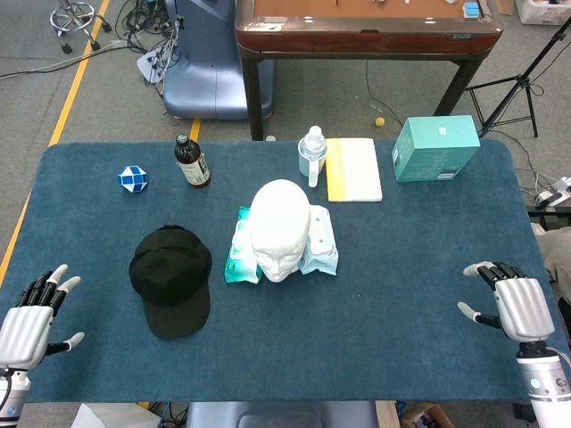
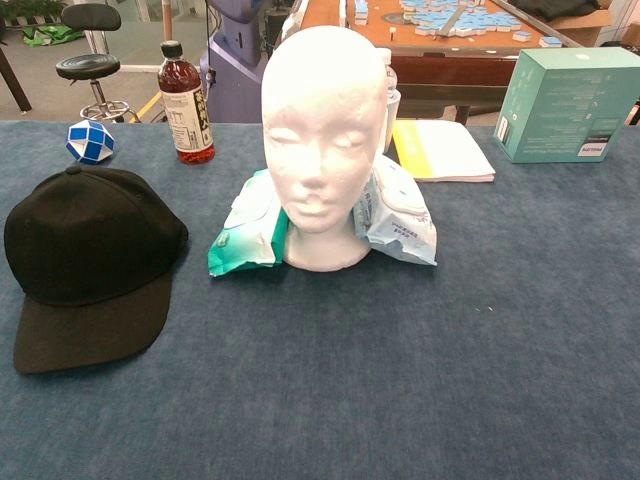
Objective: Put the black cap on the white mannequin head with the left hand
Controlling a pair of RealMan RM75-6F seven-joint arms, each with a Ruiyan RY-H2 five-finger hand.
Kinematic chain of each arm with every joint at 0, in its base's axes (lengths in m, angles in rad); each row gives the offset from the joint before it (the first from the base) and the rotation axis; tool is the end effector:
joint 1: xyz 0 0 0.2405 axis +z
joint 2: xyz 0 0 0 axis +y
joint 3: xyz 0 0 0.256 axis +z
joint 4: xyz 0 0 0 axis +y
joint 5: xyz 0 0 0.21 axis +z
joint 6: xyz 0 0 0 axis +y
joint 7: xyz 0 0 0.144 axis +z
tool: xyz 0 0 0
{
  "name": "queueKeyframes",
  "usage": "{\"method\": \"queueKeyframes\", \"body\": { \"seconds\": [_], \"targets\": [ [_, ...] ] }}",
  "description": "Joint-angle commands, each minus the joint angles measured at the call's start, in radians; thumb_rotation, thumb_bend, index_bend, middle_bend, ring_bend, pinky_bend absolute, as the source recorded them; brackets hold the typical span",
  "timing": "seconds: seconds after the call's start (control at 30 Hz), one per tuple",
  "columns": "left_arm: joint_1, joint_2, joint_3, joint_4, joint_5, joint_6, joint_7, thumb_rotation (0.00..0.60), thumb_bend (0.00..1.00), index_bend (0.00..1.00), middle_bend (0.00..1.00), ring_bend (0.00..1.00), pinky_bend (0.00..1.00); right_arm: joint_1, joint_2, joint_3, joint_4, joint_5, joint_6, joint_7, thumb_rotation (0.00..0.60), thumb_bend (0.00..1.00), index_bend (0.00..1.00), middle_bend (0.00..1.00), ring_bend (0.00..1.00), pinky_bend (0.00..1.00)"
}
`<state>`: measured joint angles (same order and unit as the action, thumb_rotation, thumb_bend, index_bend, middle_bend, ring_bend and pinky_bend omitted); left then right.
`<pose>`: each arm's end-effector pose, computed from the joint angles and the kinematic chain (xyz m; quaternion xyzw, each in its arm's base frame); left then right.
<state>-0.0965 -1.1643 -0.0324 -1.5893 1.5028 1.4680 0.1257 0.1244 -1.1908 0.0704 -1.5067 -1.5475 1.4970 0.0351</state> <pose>-0.3113 0.1810 0.1417 -0.6235 -0.3621 -0.3525 0.5965 -0.3093 -0.1986 0.1476 0.6064 -0.3577 0.4189 0.5735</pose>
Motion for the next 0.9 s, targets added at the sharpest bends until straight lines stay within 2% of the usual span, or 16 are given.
{"method": "queueKeyframes", "body": {
  "seconds": [0.03, 0.1, 0.3, 0.6, 0.9],
  "targets": [
    [0.003, -0.016, -0.008, -0.007, -0.02, 0.007, 0.025, 0.6, 0.04, 0.21, 0.05, 0.06, 0.26, -0.003, 0.0, -0.003, -0.002, -0.006, 0.006, 0.0, 0.6, 0.1, 0.4, 0.43, 0.36, 0.43],
    [0.001, -0.011, -0.004, -0.015, -0.023, -0.004, 0.028, 0.6, 0.04, 0.25, 0.07, 0.09, 0.33, -0.002, -0.001, -0.003, -0.002, -0.007, 0.005, -0.001, 0.6, 0.1, 0.4, 0.43, 0.36, 0.43],
    [0.002, -0.004, 0.0, -0.029, -0.019, -0.004, 0.035, 0.6, 0.04, 0.27, 0.15, 0.16, 0.38, 0.0, -0.001, 0.0, -0.005, -0.002, 0.001, -0.004, 0.6, 0.1, 0.4, 0.43, 0.36, 0.43],
    [0.0, 0.001, 0.056, -0.06, 0.1, 0.009, -0.018, 0.6, 0.04, 0.37, 0.31, 0.3, 0.49, -0.002, 0.001, 0.001, -0.009, -0.003, 0.006, 0.004, 0.6, 0.1, 0.4, 0.43, 0.36, 0.43],
    [-0.036, 0.018, 0.116, -0.171, 0.198, -0.062, -0.013, 0.6, 0.04, 0.38, 0.32, 0.32, 0.51, 0.006, 0.001, 0.003, -0.011, 0.003, -0.01, -0.003, 0.6, 0.1, 0.4, 0.43, 0.36, 0.43]
  ]
}}
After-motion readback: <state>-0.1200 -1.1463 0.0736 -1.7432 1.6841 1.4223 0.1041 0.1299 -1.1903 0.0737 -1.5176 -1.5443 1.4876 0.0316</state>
